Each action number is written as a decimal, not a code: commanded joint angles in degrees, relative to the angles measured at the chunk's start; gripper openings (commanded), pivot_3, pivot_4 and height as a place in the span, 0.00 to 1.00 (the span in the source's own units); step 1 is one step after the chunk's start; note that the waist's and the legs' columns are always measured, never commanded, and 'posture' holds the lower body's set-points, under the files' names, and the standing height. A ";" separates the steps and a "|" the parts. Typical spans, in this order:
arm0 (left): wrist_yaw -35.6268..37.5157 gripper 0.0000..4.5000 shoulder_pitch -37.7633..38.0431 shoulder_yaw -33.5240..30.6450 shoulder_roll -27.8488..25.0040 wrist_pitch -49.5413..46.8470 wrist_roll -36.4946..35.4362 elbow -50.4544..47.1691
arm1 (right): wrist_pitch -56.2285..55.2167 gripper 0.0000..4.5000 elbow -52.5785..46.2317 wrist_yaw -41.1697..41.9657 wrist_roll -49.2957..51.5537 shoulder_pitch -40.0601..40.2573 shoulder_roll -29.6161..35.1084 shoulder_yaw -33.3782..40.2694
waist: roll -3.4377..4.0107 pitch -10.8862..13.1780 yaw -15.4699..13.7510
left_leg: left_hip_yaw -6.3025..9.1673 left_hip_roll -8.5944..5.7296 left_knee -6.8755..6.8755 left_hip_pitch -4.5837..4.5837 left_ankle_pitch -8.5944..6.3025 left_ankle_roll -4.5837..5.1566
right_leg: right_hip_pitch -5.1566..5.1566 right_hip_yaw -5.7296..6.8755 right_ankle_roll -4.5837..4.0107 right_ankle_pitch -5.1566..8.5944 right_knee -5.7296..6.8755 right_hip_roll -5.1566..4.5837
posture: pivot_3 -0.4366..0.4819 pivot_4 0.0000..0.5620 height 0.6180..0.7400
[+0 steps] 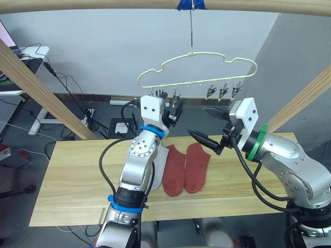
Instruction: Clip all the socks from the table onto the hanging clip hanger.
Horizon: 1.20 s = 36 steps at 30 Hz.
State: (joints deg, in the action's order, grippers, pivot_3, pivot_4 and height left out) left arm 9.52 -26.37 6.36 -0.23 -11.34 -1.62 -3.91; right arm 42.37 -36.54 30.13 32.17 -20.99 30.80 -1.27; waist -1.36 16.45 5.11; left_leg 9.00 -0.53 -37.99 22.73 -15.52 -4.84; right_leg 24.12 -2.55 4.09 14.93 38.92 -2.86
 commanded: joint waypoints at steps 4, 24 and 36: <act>-0.13 0.67 -1.12 0.49 0.33 2.74 0.45 -1.15 | -1.76 1.00 -1.60 -0.13 0.03 -0.49 -0.46 0.33 | 0.00 0.00 0.02 | 0.00 0.00 0.01 0.00 0.00 0.00 | 0.00 0.00 0.00 0.00 0.00 0.00 | 0.28 0.46 1.00; 2.02 0.67 6.50 2.98 -1.34 -0.68 -0.03 -10.43 | -1.58 1.00 -1.60 -0.26 0.06 -0.57 -0.42 0.41 | 0.00 0.00 -0.04 | 0.00 0.01 0.00 -0.01 0.00 0.00 | 0.00 0.00 0.00 0.00 -0.01 0.00 | 0.28 0.44 1.00; -0.23 0.67 1.13 1.69 0.07 3.21 1.20 -1.76 | -1.55 1.00 -3.02 -0.54 2.03 -1.14 -1.30 1.72 | 0.00 0.00 0.05 | -0.01 0.00 0.00 0.00 0.00 0.00 | 0.00 -0.01 0.00 0.00 -0.02 0.00 | 0.25 0.43 1.00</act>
State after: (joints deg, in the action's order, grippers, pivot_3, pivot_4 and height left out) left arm 9.92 -24.04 8.35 -0.59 -10.09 -1.01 -5.01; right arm 41.82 -36.52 29.79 32.75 -21.14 29.97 -1.15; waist -1.36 16.45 5.16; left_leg 9.00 -0.53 -37.98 22.73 -15.52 -4.84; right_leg 24.12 -2.55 4.09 14.93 38.90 -2.86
